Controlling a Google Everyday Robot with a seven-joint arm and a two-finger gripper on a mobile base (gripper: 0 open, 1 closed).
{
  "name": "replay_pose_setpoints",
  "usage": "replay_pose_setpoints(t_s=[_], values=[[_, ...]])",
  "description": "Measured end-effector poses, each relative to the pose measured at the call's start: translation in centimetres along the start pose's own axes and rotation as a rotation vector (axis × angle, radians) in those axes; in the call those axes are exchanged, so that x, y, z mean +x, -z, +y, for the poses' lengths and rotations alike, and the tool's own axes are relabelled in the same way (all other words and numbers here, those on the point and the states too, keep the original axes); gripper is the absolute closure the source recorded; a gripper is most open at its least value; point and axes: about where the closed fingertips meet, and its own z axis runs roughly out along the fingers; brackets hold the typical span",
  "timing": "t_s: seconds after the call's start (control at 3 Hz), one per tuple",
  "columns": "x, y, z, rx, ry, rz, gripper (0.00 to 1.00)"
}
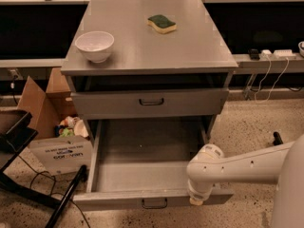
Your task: Open middle drawer
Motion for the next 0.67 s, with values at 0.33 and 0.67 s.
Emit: replay_pose_setpoints(t_s=[0.33, 0.67], values=[[-0.05, 0.1, 0.02, 0.0, 0.0, 0.0, 1.0], [0.41, 0.03, 0.85, -0.005, -0.014, -0.001, 1.0]])
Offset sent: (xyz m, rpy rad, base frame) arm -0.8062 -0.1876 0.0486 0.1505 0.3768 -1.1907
